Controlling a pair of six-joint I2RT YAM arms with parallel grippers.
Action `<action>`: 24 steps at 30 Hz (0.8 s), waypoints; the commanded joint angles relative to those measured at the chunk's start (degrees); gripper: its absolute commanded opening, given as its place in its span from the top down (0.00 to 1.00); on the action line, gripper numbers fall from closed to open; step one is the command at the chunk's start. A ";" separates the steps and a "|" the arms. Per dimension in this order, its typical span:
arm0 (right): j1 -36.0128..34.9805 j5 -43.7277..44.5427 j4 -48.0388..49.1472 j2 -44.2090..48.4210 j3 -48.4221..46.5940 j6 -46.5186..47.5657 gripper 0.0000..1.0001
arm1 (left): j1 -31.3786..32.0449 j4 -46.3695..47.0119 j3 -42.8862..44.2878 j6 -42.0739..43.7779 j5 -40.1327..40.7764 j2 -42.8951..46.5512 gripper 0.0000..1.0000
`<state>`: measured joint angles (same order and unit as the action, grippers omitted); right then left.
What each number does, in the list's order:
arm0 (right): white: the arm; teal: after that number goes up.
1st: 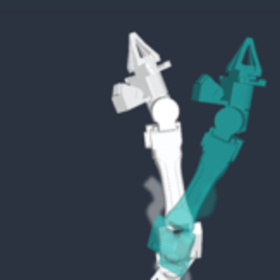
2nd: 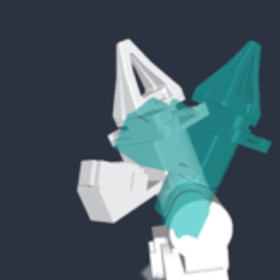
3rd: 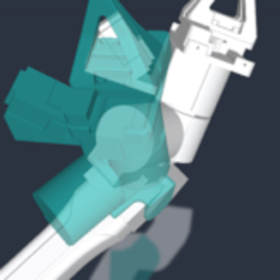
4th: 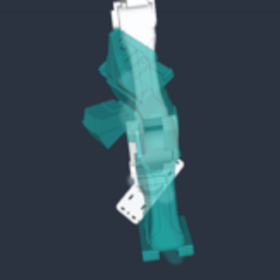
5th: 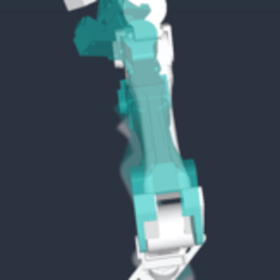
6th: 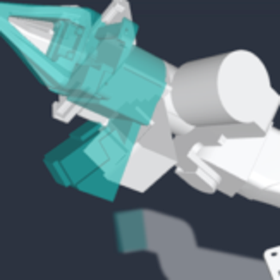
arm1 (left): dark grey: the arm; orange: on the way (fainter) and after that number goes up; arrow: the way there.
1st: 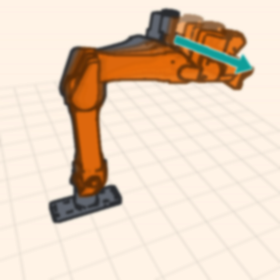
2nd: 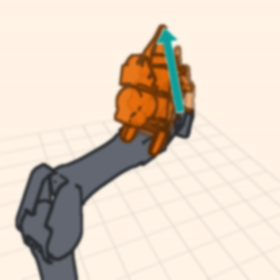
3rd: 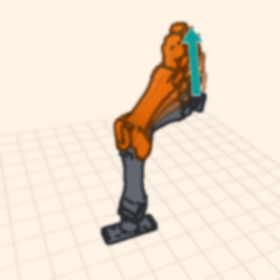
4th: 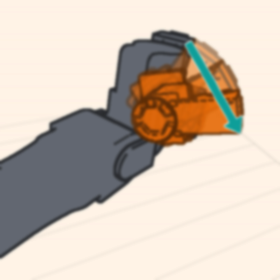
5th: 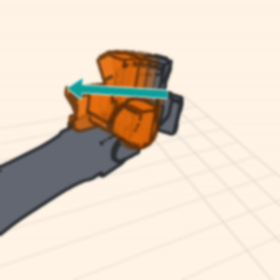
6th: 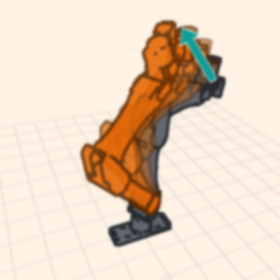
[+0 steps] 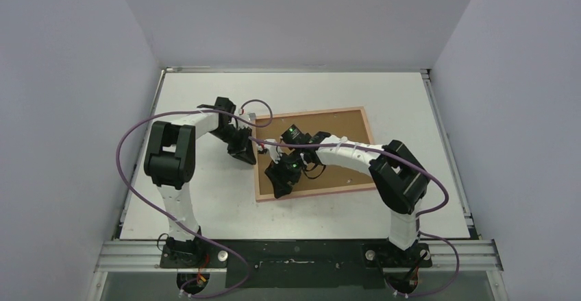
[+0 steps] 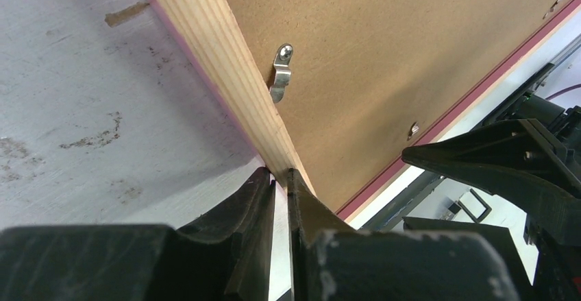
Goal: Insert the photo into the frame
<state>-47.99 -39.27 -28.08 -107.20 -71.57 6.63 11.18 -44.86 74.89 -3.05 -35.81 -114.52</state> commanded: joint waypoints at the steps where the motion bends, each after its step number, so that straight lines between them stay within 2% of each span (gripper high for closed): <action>1: 0.34 -0.57 -0.20 -0.19 0.56 1.58 0.36 | 0.68 3.95 1.68 0.41 4.70 -1.42 0.91; 13: 0.51 1.63 4.28 4.91 7.92 -2.27 0.40 | 0.50 3.80 2.28 0.50 5.66 -1.61 0.92; 24: 1.67 3.80 7.08 6.04 8.28 -2.99 0.42 | 0.42 3.56 2.67 0.41 6.03 -1.76 0.93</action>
<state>-47.20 -37.91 -22.63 -103.59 -63.42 3.79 11.49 -45.82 75.79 -3.86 -34.30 -114.56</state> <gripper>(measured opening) 0.579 0.079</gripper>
